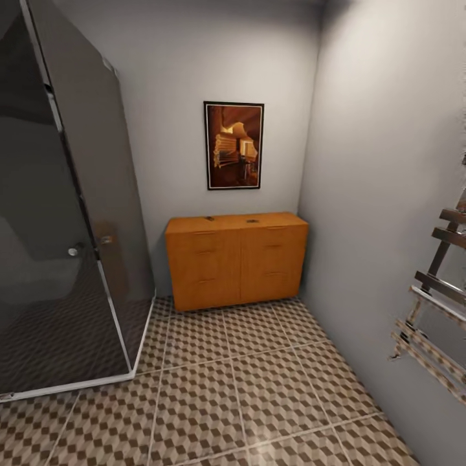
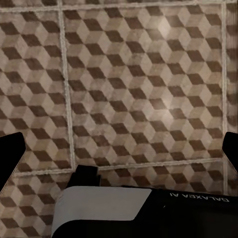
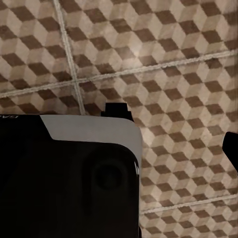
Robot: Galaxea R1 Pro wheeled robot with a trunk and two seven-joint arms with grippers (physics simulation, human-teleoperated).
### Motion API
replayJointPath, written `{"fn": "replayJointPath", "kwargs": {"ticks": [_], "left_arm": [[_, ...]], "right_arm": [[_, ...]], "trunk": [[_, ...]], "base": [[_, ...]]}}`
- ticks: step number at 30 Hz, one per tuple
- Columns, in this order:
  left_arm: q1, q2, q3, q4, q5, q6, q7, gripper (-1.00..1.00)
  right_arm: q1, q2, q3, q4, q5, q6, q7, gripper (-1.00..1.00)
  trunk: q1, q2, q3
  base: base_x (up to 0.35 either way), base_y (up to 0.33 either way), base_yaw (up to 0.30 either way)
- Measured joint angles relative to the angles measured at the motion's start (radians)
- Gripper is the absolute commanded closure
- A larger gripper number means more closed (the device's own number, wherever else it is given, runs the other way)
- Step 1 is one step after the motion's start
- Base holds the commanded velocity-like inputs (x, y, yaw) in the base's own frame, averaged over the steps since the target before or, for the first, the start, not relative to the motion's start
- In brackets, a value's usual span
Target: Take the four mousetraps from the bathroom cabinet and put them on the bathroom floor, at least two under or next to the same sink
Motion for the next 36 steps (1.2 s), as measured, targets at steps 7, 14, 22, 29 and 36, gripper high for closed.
{"fn": "replayJointPath", "kwargs": {"ticks": [7, 14, 22, 29, 36], "left_arm": [[0.0, 0.0, 0.0, 0.0, 0.0, 0.0, 0.0, -1.0], [0.0, 0.0, 0.0, 0.0, 0.0, 0.0, 0.0, -1.0], [0.0, 0.0, 0.0, 0.0, 0.0, 0.001, 0.0, -1.0], [0.0, 0.0, 0.0, 0.0, 0.0, 0.002, 0.0, -1.0], [0.0, 0.0, 0.0, 0.0, 0.0, 0.001, 0.0, -1.0]], "right_arm": [[0.0, 0.0, 0.0, 0.0, 0.0, 0.001, 0.0, -1.0], [0.0, 0.0, 0.0, 0.0, 0.0, 0.001, -0.003, -1.0], [0.0, 0.0, 0.0, 0.0, 0.001, 0.002, -0.007, -1.0], [0.0, 0.0, 0.0, 0.0, 0.001, 0.002, -0.008, -1.0], [0.0, -0.001, 0.0, 0.0, 0.001, 0.002, -0.008, -1.0]], "trunk": [[0.0, 0.0, 0.004], [0.0, 0.0, 0.006], [0.0, 0.0, 0.007], [0.0, 0.0, 0.007], [0.0, 0.0, 0.007]], "base": [[0.323, 0.0, -0.221], [0.323, 0.0, -0.114], [0.323, 0.0, -0.024], [0.323, 0.0, -0.004], [0.323, 0.0, 0.0]]}}
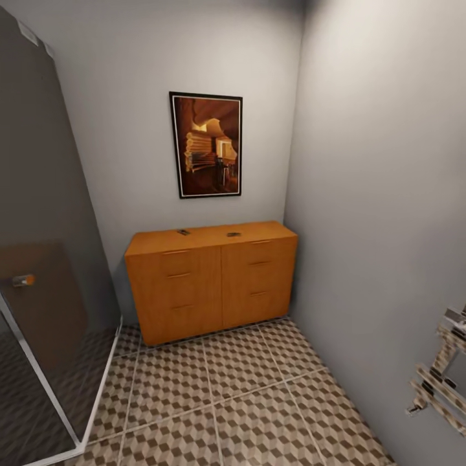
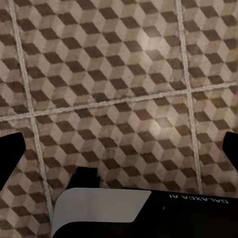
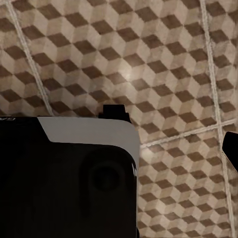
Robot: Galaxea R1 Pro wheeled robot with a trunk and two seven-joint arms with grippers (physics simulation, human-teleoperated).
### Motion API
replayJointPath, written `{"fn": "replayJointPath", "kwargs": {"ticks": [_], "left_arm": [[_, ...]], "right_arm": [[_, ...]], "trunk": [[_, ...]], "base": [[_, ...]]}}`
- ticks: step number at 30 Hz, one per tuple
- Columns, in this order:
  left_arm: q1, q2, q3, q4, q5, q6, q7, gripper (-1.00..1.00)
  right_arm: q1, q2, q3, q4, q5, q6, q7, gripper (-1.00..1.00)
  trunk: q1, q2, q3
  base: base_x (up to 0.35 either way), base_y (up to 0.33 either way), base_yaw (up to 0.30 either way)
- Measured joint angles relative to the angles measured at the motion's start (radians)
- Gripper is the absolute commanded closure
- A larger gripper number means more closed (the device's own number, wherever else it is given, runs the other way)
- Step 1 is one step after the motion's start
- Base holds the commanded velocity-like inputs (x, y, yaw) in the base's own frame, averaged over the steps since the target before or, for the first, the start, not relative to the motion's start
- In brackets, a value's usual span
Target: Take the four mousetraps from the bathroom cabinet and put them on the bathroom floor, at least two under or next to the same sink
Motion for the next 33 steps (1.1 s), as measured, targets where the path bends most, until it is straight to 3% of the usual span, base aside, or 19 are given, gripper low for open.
{"fn": "replayJointPath", "kwargs": {"ticks": [13, 25, 33], "left_arm": [[0.002, -0.001, 0.0, 0.001, 0.001, 0.003, -0.002, -1.0], [0.106, 0.003, 0.0, 0.001, 0.003, -0.003, -0.008, -1.0], [0.113, 0.005, 0.0, 0.0, 0.005, -0.006, -0.006, -1.0]], "right_arm": [[0.0, -0.001, 0.0, 0.0, 0.0, -0.002, -0.001, -1.0], [0.0, 0.002, 0.001, -0.001, 0.001, -0.004, -0.001, -1.0], [0.0, 0.0, 0.002, -0.002, 0.005, -0.003, -0.002, -1.0]], "trunk": [[0.0, 0.0, 0.0], [0.001, 0.0, 0.0], [0.0, 0.0, 0.0]], "base": [[0.295, 0.0, 0.0], [0.04, 0.0, 0.0], [0.078, 0.012, 0.0]]}}
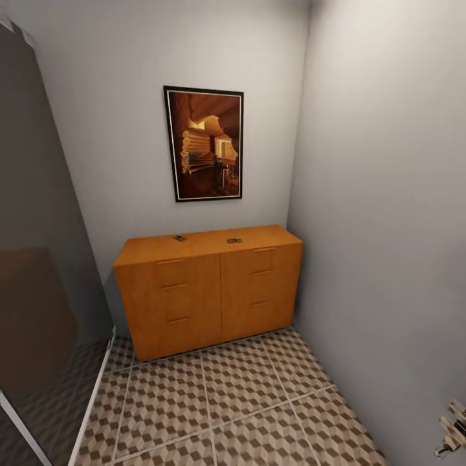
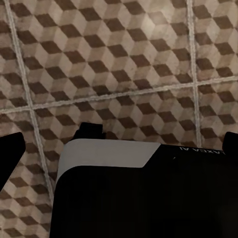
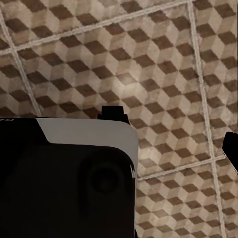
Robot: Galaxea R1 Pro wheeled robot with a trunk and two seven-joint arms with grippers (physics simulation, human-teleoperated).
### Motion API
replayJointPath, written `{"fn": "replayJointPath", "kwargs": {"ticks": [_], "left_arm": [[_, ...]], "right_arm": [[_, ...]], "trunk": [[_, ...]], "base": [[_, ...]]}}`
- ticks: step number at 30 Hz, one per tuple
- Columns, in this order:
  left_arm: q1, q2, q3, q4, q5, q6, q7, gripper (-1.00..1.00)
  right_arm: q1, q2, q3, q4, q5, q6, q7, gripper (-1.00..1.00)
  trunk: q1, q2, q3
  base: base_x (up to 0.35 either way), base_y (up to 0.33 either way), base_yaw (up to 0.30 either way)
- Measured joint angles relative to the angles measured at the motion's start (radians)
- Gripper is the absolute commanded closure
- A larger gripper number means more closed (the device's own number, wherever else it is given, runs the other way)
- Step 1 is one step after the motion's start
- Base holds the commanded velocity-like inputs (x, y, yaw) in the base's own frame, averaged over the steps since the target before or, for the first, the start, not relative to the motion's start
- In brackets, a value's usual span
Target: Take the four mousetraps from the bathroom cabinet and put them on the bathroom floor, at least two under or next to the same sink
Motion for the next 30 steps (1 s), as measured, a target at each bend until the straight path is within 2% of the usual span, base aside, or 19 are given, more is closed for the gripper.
{"fn": "replayJointPath", "kwargs": {"ticks": [16, 30], "left_arm": [[0.0, -0.001, 0.0, 0.0, 0.0, 0.0, 0.0, -1.0], [0.0, -0.002, 0.0, 0.0, 0.0, 0.0, 0.0, -1.0]], "right_arm": [[0.0, 0.0, 0.001, 0.0, 0.001, -0.004, 0.0, -1.0], [0.0, 0.0, 0.001, 0.0, 0.001, -0.007, 0.0, -1.0]], "trunk": [[0.0, 0.0, 0.0], [0.0, 0.0, 0.0]], "base": [[0.287, 0.036, 0.0], [0.186, 0.002, 0.0]]}}
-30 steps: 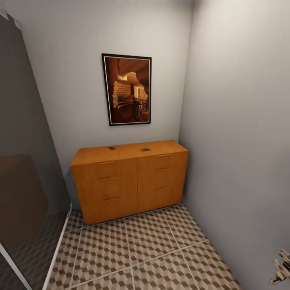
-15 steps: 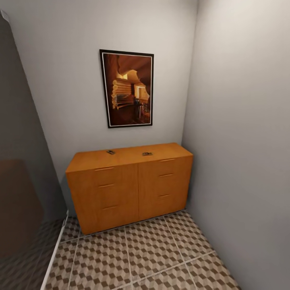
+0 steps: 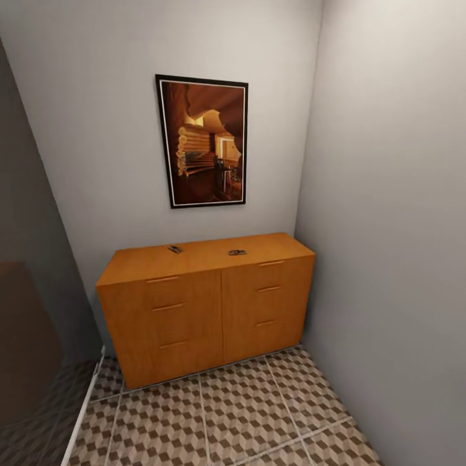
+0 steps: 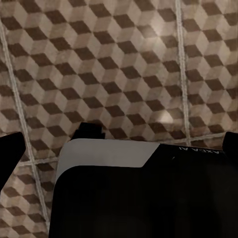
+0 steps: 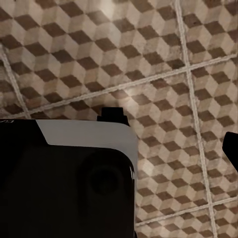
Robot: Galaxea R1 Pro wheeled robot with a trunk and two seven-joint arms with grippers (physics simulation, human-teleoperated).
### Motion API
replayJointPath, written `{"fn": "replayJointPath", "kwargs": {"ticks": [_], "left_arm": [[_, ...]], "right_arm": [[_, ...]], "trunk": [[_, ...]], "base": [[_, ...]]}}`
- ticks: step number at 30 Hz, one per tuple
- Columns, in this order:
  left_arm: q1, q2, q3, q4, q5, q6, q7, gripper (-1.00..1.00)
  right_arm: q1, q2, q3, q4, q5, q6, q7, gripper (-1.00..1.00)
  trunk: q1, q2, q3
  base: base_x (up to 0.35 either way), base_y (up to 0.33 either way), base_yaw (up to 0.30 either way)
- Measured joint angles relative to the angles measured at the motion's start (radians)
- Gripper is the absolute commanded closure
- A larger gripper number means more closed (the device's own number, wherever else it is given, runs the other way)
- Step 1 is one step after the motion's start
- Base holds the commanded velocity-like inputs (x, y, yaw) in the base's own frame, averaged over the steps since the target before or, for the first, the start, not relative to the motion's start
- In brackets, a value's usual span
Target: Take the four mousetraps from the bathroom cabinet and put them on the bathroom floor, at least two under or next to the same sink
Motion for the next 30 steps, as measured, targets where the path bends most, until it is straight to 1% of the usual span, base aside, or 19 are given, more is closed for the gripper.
{"fn": "replayJointPath", "kwargs": {"ticks": [9, 18, 23, 30], "left_arm": [[0.0, 0.0, 0.0, 0.0, 0.0, 0.0, 0.0, -1.0], [0.0, 0.0, 0.0, 0.0, 0.0, 0.0, 0.0, -1.0], [0.0, 0.0, 0.0, 0.0, 0.001, 0.0, 0.0, -1.0], [0.0, 0.0, 0.0, 0.0, 0.002, 0.0, 0.0, -1.0]], "right_arm": [[0.0, 0.0, 0.0, 0.0, 0.0, -0.001, 0.0, -1.0], [0.0, 0.0, 0.0, 0.0, 0.001, -0.001, 0.0, -1.0], [0.0, 0.0, 0.0, 0.0, 0.001, -0.002, 0.0, -1.0], [0.0, 0.0, 0.0, 0.0, 0.001, -0.002, 0.0, -1.0]], "trunk": [[0.0, 0.0, 0.0], [0.0, 0.0, 0.0], [0.0, 0.0, 0.0], [0.0, 0.0, 0.0]], "base": [[0.136, 0.0, 0.0], [0.044, 0.0, 0.013], [0.01, 0.0, 0.157], [0.003, 0.0, 0.235]]}}
